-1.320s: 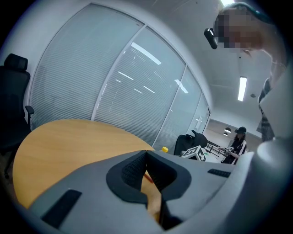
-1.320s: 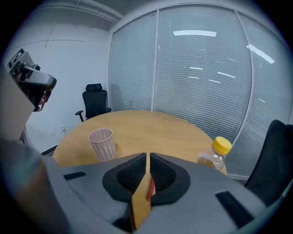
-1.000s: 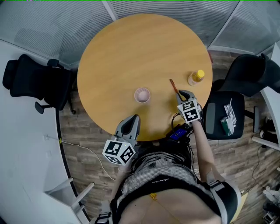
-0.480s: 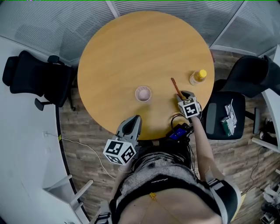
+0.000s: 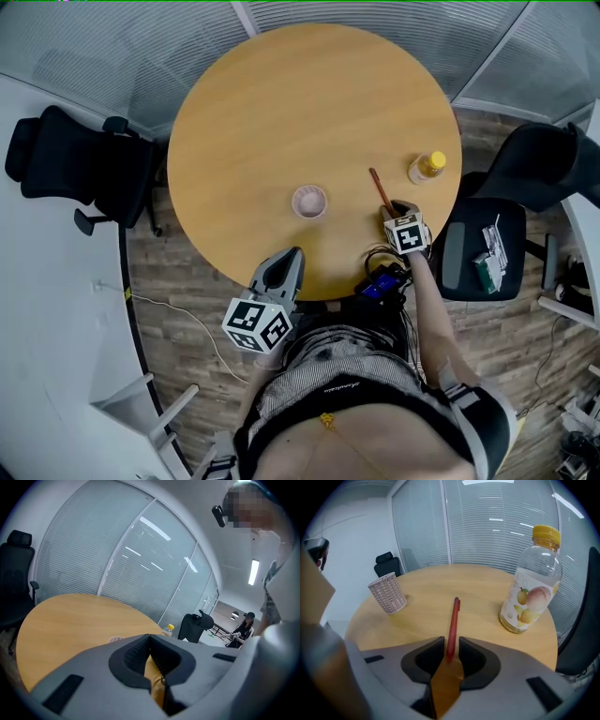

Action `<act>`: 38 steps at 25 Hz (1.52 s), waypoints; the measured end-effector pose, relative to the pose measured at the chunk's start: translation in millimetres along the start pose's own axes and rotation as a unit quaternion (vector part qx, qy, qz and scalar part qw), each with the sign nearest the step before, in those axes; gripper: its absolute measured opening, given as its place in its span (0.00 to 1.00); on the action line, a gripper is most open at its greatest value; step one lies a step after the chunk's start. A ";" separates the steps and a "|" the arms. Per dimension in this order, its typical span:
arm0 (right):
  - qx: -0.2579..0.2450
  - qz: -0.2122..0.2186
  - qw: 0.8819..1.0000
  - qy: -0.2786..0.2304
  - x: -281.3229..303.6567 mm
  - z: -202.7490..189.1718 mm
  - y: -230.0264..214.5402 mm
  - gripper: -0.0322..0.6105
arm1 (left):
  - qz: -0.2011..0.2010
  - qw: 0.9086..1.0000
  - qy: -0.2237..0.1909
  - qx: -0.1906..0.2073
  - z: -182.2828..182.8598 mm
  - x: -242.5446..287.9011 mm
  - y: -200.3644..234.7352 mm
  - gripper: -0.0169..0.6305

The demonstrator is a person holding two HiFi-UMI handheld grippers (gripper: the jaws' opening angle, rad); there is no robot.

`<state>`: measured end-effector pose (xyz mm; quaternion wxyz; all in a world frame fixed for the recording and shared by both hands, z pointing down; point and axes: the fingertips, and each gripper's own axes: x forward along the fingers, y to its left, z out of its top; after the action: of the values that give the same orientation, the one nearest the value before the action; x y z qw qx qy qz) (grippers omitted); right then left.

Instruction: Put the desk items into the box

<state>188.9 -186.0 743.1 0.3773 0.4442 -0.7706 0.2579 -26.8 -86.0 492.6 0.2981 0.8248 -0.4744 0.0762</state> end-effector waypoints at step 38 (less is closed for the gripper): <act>-0.055 -0.032 0.997 -0.036 -50.2 54.9 19.8 0.14 | -0.061 0.998 -0.029 -0.005 19.6 -27.7 17.5 0.05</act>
<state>168.2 -192.3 669.2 0.3810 0.4562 -0.7821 0.1872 -59.3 -83.2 472.8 0.2923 0.8524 -0.4323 0.0321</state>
